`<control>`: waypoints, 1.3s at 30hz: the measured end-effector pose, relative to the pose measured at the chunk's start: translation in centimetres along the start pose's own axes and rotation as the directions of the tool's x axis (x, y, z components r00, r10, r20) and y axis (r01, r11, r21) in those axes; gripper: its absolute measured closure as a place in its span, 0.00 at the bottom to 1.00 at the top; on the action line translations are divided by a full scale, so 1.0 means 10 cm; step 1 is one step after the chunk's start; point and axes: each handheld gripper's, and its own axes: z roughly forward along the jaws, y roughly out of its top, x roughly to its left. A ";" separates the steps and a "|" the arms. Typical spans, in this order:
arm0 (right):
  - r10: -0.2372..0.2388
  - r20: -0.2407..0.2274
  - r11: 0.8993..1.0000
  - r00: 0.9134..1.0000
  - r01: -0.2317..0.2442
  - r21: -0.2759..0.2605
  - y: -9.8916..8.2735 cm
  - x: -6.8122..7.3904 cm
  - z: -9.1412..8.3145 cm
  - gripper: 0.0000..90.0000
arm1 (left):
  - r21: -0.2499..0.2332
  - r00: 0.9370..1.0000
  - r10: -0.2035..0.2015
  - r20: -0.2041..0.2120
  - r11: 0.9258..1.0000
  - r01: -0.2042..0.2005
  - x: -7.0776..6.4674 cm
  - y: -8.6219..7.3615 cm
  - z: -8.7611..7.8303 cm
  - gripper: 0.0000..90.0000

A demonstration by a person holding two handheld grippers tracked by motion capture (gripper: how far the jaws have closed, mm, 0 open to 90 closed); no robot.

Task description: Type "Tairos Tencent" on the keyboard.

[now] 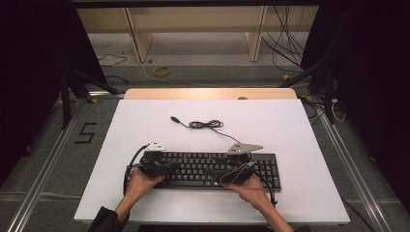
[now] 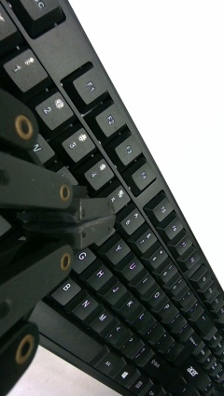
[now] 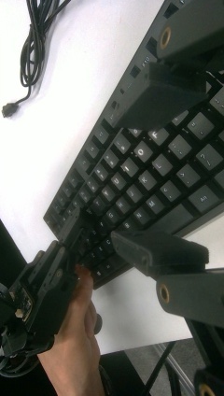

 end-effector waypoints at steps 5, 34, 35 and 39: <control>0.000 0.001 1.000 1.000 0.000 -0.001 0.00 0.00 0.00 0.43 | 0.006 1.000 0.006 -0.011 1.000 -0.006 -0.02 -0.01 0.03 0.99; 0.004 0.040 1.000 0.999 -0.003 -0.012 0.01 -0.05 0.04 0.45 | -0.125 0.998 -0.052 0.045 0.991 0.057 -0.03 0.02 -0.19 0.44; 0.003 0.043 1.000 0.999 -0.003 -0.011 0.01 -0.05 0.04 0.45 | -0.129 0.998 -0.053 0.043 0.990 0.059 -0.03 0.02 -0.19 0.42; -0.004 0.050 1.000 0.999 0.004 -0.002 0.02 -0.06 0.07 0.46 | -0.136 0.997 -0.057 0.042 0.989 0.063 -0.03 0.00 -0.20 0.38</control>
